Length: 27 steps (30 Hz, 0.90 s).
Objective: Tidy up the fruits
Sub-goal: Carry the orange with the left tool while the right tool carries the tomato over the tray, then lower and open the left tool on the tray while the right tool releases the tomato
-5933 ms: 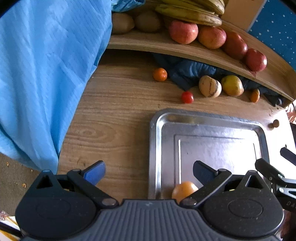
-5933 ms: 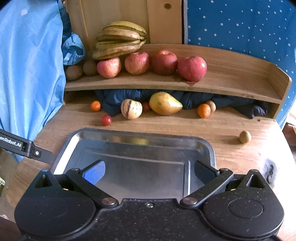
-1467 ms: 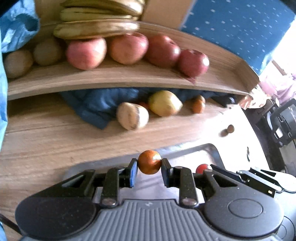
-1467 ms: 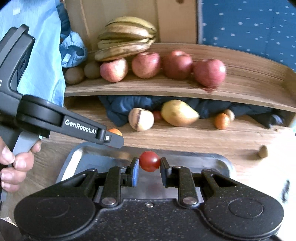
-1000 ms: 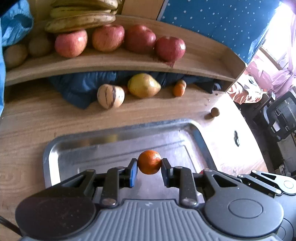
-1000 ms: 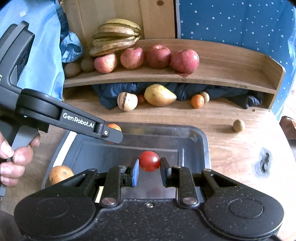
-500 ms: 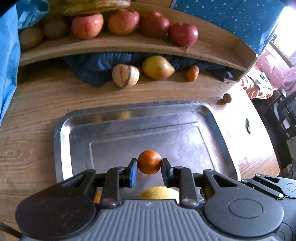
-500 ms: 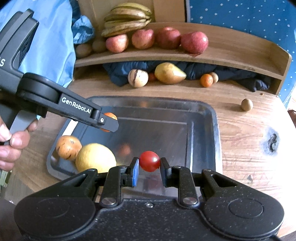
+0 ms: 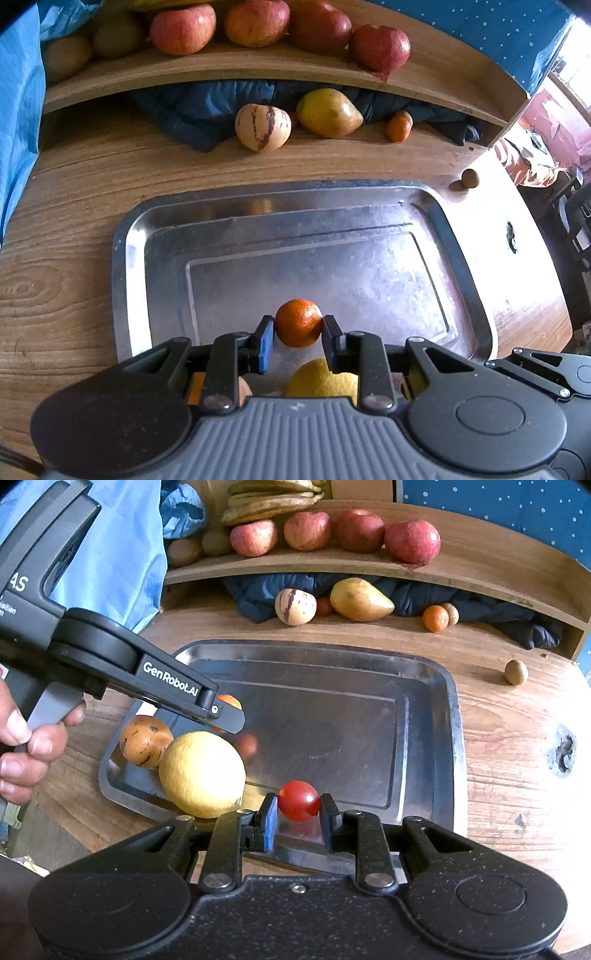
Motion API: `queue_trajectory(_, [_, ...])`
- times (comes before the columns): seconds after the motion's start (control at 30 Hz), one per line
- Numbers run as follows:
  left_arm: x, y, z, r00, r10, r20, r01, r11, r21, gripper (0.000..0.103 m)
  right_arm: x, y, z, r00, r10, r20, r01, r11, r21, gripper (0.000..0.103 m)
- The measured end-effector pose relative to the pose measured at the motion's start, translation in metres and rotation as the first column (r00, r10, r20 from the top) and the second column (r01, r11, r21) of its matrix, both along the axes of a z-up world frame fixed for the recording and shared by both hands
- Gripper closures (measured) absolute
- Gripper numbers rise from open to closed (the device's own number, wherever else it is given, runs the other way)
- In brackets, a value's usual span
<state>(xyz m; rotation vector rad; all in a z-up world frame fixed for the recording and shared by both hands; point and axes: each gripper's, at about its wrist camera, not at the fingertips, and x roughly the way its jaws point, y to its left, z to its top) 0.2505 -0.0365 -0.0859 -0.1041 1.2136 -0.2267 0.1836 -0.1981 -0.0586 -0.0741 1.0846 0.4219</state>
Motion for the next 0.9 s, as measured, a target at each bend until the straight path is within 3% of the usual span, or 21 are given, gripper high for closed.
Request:
queue_trajectory(0.43, [-0.004,0.004,0.001,1.000,0.028,-0.006,-0.028,0.999,0.019,0.069,-0.001,0.004,-0.008,0.999,0.037,-0.027,-0.037,0.999,-0.003,0.077])
queue_trajectory(0.6, [-0.007,0.008,0.005,0.999,0.051,0.005,-0.051,0.998,0.019,0.059,-0.001,0.005,-0.008,0.998,0.055,-0.023,-0.055,0.998,-0.003,0.074])
queue_trajectory(0.73, [-0.014,0.012,0.012,0.997,0.076,0.014,-0.076,0.997,0.012,0.046,-0.002,0.004,-0.007,0.998,0.063,-0.016,-0.063,0.998,-0.004,0.071])
queue_trajectory(0.9, [-0.028,0.012,0.025,0.994,0.103,0.048,-0.104,0.995,0.011,0.032,-0.006,0.000,0.000,0.998,0.070,0.007,-0.070,0.998,-0.005,0.053])
